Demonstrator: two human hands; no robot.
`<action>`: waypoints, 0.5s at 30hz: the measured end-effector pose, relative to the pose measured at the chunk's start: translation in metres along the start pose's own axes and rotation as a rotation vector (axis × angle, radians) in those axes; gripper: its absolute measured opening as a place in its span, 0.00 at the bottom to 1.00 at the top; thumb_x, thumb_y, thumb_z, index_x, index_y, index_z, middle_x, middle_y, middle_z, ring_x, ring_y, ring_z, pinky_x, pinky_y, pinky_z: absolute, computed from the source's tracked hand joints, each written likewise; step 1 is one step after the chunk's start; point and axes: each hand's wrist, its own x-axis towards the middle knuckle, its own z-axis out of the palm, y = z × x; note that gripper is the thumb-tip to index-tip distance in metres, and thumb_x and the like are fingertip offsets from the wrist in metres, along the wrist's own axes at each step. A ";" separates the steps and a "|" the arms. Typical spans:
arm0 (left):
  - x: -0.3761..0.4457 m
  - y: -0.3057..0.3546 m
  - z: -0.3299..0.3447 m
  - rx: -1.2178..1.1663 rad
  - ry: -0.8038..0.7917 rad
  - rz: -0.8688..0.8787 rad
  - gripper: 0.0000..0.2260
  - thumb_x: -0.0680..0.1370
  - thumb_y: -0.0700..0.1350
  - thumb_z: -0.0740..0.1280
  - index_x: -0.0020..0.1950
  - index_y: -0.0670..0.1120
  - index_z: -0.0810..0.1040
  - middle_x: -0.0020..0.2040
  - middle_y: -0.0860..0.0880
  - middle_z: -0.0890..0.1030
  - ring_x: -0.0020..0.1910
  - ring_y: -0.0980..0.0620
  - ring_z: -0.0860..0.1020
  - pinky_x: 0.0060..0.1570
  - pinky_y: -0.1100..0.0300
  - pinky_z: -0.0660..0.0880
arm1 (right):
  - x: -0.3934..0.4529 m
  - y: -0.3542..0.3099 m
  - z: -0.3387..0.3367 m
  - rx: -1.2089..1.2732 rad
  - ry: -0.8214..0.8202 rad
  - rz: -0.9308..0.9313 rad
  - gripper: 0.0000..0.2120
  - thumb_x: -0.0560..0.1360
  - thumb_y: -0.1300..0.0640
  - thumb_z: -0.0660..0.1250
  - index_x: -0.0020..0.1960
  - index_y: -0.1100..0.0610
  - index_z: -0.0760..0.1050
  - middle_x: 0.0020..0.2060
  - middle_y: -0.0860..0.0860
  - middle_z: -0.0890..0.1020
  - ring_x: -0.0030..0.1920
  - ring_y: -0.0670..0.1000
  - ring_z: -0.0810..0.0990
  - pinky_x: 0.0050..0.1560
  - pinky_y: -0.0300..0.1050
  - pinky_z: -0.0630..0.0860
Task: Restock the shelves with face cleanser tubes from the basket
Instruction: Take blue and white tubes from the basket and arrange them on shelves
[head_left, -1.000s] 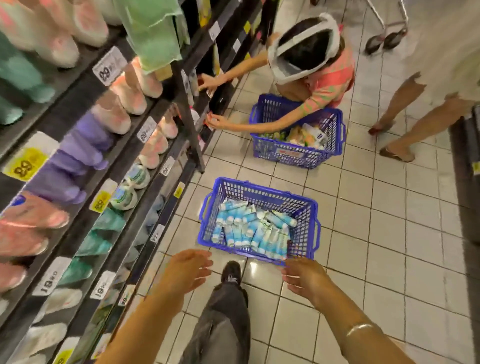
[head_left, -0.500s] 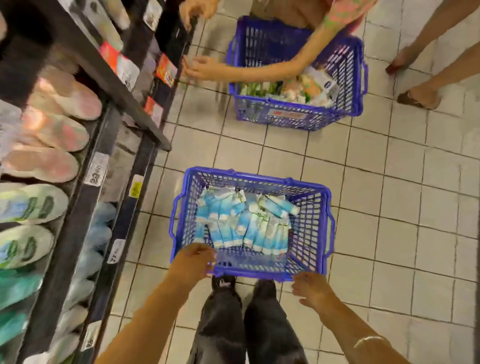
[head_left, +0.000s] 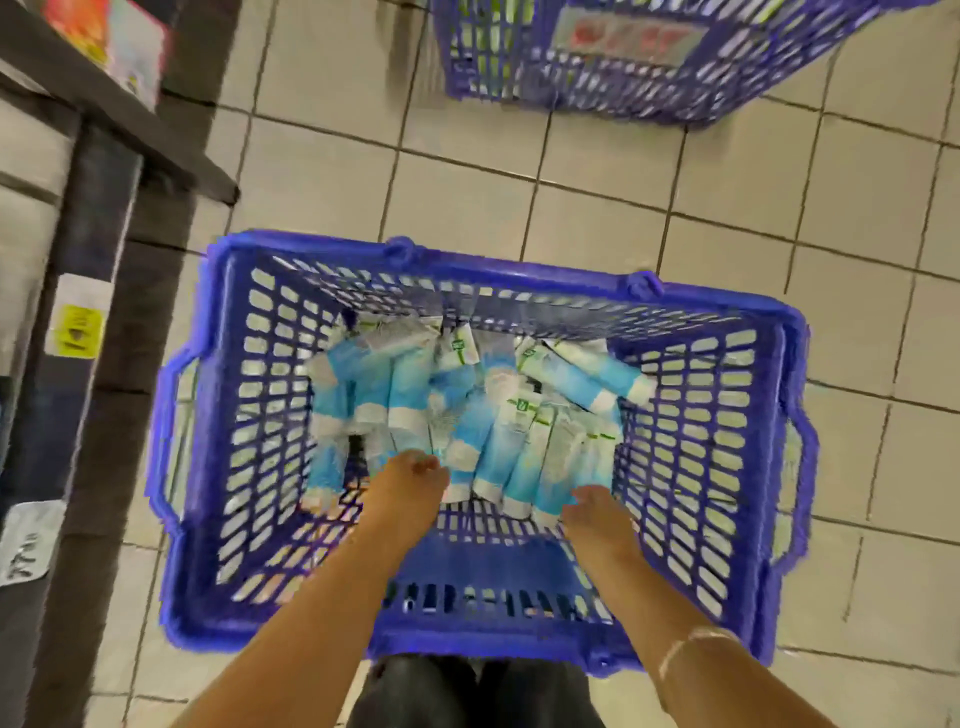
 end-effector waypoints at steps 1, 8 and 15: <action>0.012 0.001 0.011 0.039 0.024 0.011 0.12 0.77 0.45 0.64 0.57 0.40 0.76 0.54 0.36 0.79 0.53 0.38 0.77 0.48 0.53 0.72 | 0.011 0.006 0.009 0.013 0.005 -0.010 0.16 0.76 0.63 0.62 0.63 0.62 0.70 0.60 0.58 0.75 0.60 0.58 0.75 0.47 0.43 0.69; 0.072 0.006 0.066 0.259 0.132 0.146 0.21 0.76 0.48 0.66 0.65 0.38 0.68 0.64 0.39 0.74 0.63 0.40 0.72 0.60 0.52 0.67 | 0.048 0.018 0.038 0.186 0.148 -0.143 0.07 0.74 0.61 0.67 0.43 0.55 0.68 0.38 0.46 0.71 0.43 0.54 0.73 0.33 0.27 0.68; 0.091 0.013 0.062 0.438 0.019 0.203 0.26 0.73 0.50 0.69 0.64 0.37 0.67 0.62 0.39 0.73 0.60 0.41 0.73 0.54 0.53 0.70 | 0.053 0.000 0.048 -0.102 0.203 -0.016 0.26 0.73 0.49 0.68 0.63 0.61 0.65 0.62 0.58 0.68 0.62 0.61 0.69 0.60 0.53 0.69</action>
